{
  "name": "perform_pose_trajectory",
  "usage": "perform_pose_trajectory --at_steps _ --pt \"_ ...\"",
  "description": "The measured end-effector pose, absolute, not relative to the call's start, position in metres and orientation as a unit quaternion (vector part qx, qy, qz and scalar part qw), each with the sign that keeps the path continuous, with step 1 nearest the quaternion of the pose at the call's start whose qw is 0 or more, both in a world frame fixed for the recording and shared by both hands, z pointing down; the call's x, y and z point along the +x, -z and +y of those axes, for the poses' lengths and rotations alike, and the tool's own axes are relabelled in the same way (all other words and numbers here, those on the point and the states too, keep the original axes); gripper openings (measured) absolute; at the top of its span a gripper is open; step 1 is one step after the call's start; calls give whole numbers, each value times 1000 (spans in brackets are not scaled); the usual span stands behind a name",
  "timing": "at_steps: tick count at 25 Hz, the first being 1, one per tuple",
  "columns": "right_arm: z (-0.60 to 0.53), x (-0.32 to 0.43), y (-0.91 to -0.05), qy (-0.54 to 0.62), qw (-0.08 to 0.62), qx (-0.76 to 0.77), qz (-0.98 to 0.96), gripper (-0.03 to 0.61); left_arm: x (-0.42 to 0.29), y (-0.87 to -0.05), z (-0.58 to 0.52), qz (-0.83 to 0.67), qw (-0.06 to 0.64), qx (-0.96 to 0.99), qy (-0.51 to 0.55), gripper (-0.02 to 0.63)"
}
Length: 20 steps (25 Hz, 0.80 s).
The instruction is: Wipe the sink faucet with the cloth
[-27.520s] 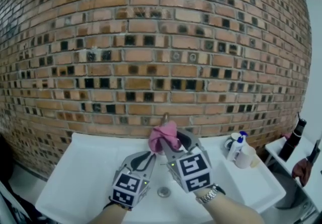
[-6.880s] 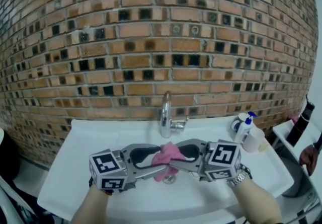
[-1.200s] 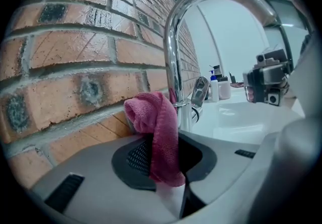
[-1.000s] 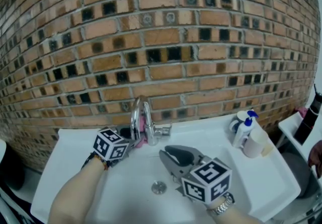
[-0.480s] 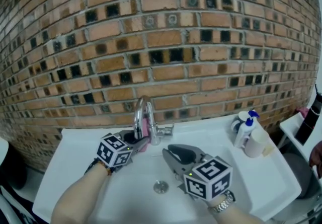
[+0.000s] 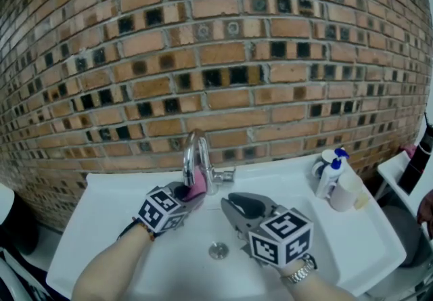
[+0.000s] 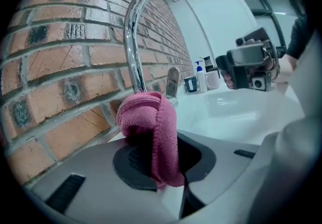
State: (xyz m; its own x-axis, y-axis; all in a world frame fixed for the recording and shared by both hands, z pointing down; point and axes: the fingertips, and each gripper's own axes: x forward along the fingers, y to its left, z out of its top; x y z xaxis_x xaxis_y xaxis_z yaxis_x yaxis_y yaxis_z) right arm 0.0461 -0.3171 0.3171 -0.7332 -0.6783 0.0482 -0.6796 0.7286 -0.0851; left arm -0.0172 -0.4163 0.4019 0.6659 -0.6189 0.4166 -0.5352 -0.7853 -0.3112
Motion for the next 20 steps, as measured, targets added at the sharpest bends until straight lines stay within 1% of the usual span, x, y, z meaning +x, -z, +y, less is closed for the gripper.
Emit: perform_pose_trajectory --at_steps 9,20 --pt "-319 51 -314 -48 -1 371 -927 86 -3 -417 -404 298 109 -902 295 77" --pt "-325 67 -305 -52 -27 395 -917 80 20 -425 -401 294 111 -903 294 77"
